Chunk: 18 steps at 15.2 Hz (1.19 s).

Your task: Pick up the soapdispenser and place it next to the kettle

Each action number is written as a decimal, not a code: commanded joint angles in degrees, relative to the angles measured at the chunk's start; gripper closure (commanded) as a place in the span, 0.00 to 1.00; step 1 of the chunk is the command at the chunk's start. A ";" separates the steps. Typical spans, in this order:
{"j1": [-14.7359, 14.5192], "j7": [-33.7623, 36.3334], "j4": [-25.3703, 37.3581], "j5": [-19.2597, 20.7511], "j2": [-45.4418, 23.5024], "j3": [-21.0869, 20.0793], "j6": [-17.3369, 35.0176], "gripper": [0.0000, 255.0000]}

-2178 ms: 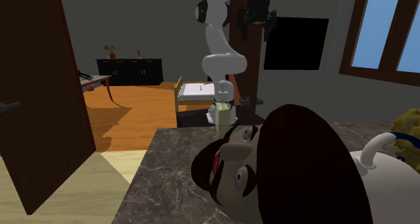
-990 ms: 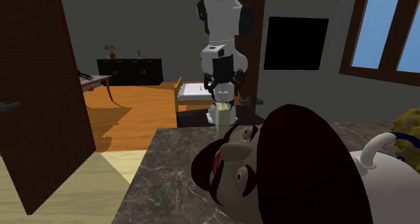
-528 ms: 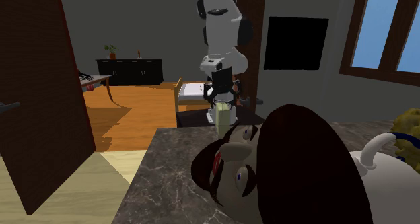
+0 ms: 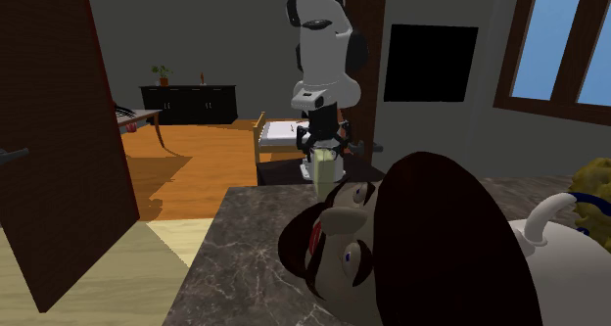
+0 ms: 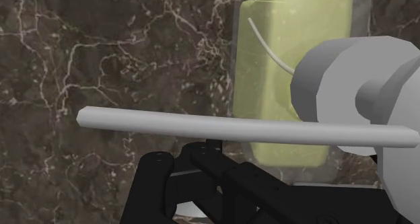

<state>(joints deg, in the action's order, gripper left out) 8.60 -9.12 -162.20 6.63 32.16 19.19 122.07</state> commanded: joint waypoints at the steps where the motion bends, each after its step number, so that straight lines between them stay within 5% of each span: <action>1: 0.00 0.00 -0.02 0.00 -0.01 0.00 0.00 0.00; 2: 0.00 0.00 -0.03 0.00 -0.01 0.01 0.01 1.00; 11: 0.00 0.00 -0.02 0.00 -0.01 0.00 0.00 1.00; 18: 0.24 0.71 3.15 -0.25 4.00 -1.22 -7.13 1.00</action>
<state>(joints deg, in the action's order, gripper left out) 8.79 -8.42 -159.46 6.39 35.79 18.05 115.75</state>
